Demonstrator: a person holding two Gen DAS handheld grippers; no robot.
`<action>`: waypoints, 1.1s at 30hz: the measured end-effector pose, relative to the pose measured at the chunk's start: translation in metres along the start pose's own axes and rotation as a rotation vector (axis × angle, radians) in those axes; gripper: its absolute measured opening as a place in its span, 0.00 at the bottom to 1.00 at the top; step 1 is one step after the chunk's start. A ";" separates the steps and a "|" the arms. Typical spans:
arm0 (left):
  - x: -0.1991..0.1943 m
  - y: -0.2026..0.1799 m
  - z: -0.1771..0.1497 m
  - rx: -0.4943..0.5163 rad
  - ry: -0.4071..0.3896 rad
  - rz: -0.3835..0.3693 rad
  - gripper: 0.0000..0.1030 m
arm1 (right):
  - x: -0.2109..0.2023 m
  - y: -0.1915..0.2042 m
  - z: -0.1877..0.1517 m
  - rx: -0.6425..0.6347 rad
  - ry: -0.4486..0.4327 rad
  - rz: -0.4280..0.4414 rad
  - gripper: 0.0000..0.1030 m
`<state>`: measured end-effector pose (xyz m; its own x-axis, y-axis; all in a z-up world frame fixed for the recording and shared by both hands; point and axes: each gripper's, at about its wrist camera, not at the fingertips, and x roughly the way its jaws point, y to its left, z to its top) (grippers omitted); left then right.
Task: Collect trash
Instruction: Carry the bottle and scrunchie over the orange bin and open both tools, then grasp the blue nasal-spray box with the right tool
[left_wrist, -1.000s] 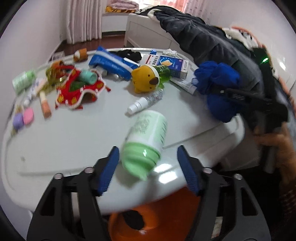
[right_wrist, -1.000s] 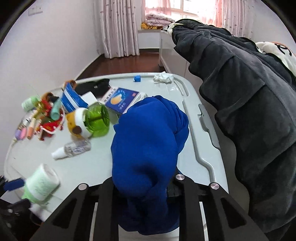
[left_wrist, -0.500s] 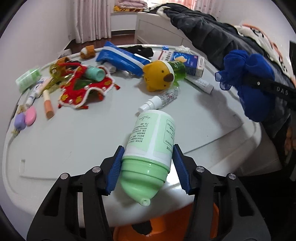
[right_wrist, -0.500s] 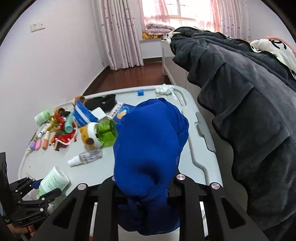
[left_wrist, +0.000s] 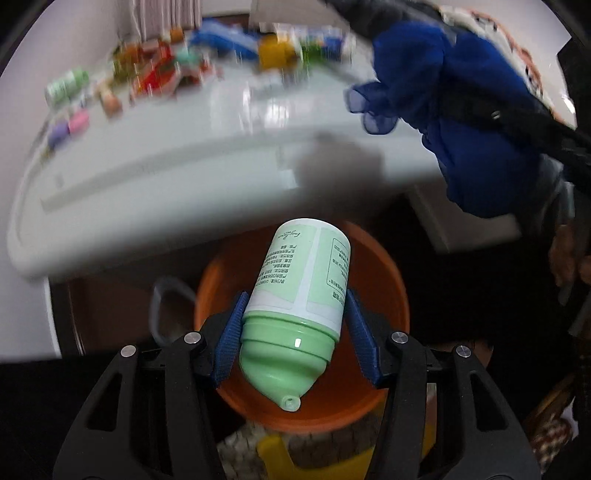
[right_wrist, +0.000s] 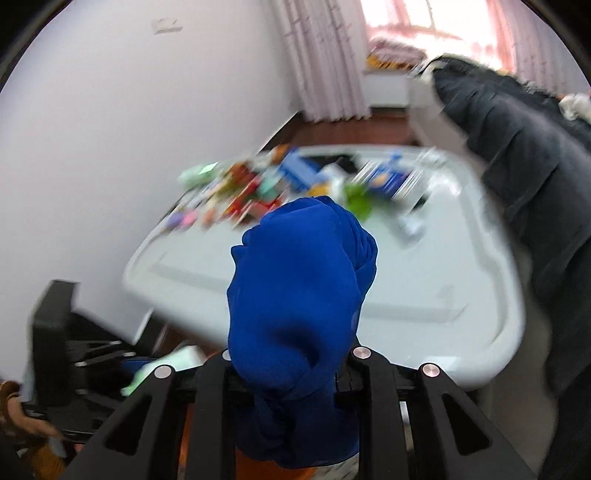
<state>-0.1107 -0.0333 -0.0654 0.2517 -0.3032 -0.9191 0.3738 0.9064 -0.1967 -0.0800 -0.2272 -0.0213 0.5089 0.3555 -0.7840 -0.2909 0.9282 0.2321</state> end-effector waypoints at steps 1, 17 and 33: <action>0.008 -0.001 -0.007 -0.009 0.030 -0.006 0.51 | 0.008 0.007 -0.013 0.002 0.039 0.018 0.23; 0.001 0.035 -0.006 -0.216 -0.041 -0.058 0.78 | 0.010 0.018 -0.027 -0.047 -0.003 -0.014 0.81; -0.016 0.051 0.140 -0.148 -0.326 0.012 0.80 | 0.030 -0.047 0.122 -0.261 -0.273 -0.381 0.96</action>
<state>0.0298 -0.0233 -0.0131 0.5356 -0.3485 -0.7692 0.2416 0.9361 -0.2558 0.0476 -0.2471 0.0146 0.8001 0.0463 -0.5980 -0.2182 0.9512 -0.2183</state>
